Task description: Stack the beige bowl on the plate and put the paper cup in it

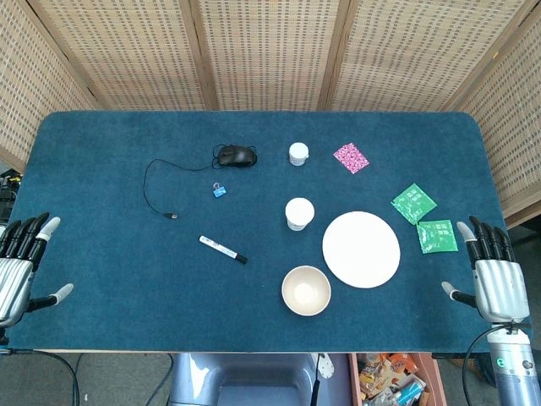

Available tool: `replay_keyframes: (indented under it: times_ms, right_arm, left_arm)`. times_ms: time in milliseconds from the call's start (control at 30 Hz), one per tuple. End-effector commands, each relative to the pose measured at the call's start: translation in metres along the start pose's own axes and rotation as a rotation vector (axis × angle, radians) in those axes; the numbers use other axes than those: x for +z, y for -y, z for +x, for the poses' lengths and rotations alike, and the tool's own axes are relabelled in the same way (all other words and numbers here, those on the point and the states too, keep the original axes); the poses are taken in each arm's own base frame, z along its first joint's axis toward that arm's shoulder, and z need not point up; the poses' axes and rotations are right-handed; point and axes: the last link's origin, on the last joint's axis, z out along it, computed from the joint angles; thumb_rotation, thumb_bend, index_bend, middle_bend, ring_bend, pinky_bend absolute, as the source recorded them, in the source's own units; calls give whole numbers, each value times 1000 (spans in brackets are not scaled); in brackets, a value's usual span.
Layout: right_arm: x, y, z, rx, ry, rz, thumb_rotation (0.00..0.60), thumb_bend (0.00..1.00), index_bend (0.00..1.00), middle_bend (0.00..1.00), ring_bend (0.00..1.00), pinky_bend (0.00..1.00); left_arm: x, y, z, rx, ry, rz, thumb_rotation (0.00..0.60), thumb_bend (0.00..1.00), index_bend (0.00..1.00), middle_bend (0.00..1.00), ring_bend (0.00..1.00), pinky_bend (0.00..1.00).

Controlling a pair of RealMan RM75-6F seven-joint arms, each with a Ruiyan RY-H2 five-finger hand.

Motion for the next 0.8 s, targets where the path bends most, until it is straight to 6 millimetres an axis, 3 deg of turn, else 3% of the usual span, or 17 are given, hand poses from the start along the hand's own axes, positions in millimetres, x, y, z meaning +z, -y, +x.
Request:
replay_keyframes:
  times_ms: [33,400,567,800]
  right_arm:
    - [0,4,-3,33,20,31,600,0,0,0,0,0]
    - [8,42,-25,110,181,489,600,0,4,0,0,0]
    - [16,72,-41,219,310,668,600,0,103,0,0,0]
    - [29,100,-64,88,308,807,600,0,184,0,0,0]
  left_arm:
    - [-3,1,2,-4,-6,0,600,0,0,0,0,0]
    - [-2,4,3,-6,-16,21,600,0,0,0,0,0]
    - [1,2,-2,16,1,31,600,0,0,0,0,0]
    - [2,2,-5,33,4,48,600,0,0,0,0,0]
